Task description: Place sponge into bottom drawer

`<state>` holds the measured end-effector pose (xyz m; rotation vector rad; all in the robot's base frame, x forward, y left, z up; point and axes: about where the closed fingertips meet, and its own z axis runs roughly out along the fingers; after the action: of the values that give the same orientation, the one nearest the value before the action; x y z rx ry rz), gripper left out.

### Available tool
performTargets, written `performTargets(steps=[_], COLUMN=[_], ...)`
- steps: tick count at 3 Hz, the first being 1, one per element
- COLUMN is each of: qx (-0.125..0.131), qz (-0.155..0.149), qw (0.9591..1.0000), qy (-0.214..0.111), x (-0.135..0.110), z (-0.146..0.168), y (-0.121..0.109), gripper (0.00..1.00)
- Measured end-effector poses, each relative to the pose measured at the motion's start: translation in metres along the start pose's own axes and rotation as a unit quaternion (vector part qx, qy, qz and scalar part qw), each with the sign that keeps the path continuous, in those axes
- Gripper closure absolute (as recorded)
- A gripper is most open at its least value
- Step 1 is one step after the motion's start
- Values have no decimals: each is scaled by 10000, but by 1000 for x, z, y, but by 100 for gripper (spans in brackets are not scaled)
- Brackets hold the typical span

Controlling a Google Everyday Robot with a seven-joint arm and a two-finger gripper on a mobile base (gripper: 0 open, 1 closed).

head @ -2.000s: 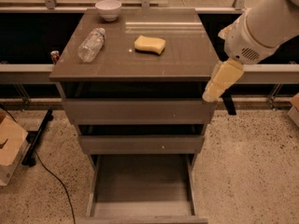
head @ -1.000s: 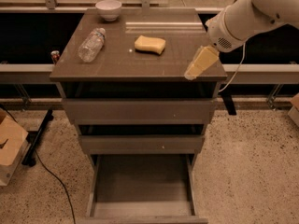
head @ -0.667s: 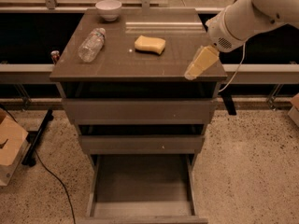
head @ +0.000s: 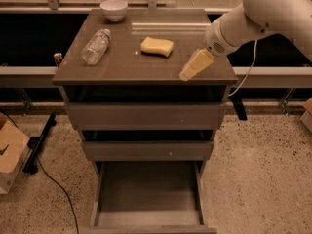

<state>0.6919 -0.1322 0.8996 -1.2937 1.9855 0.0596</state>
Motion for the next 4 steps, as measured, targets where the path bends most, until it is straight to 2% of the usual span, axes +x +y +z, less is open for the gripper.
performTargets(steps=[2, 3, 4], qx=[-23, -118, -312], qz=[362, 429, 397], qw=[9984, 9975, 9969], qy=[-432, -557, -609], x=[-20, -34, -49], z=[60, 91, 119], y=[-35, -49, -51], gripper=[0, 0, 0])
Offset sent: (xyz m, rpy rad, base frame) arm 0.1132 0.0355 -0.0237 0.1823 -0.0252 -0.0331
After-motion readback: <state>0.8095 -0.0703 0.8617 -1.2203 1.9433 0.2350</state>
